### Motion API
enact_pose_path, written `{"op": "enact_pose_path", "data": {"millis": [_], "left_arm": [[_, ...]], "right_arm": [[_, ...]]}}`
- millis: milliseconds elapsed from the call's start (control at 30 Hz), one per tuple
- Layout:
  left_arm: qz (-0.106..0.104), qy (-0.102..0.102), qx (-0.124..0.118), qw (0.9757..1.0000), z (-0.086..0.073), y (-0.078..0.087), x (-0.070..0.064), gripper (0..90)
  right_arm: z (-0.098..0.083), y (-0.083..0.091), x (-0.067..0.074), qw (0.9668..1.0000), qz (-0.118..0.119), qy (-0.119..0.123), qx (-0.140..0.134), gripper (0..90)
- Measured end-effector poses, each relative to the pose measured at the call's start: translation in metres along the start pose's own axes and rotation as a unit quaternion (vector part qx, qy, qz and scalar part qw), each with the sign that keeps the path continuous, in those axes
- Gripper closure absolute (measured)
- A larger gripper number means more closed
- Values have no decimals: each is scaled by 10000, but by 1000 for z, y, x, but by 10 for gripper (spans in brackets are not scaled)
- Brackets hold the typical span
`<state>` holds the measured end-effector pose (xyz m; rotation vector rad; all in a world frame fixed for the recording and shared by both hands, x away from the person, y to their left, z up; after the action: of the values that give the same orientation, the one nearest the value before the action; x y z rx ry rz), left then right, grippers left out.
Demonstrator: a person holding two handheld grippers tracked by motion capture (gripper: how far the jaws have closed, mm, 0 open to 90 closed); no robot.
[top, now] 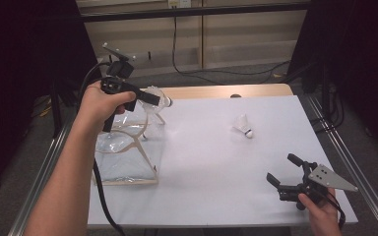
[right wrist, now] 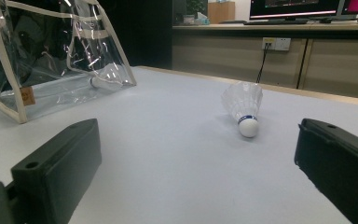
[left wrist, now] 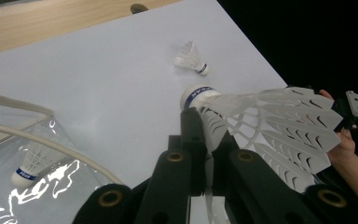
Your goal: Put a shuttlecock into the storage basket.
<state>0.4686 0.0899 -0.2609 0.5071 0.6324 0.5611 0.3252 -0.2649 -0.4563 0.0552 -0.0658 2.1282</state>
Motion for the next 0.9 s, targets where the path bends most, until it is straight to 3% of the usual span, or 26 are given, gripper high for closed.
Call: {"op": "enact_pose_path", "data": {"millis": [133,900], "left_arm": [[20,88,-46,9999,1,1,1,897],[165,109,-56,9998,2,11,11,896]], "right_arm": [[0,0,0,10000,11,4,-3,4],[0,0,0,10000,1,5,-4,4]]}}
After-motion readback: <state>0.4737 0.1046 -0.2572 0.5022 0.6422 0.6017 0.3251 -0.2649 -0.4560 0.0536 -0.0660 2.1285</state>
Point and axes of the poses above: each handheld gripper's, and its own axes: y roughly backward along the jaws, z roughly out of its top, x roughly to its left, the point moved 9 cm from there along -y, roughly forward along the jaws, and after that the axes turned 9 degrees about -x, right-handed, at the moved point
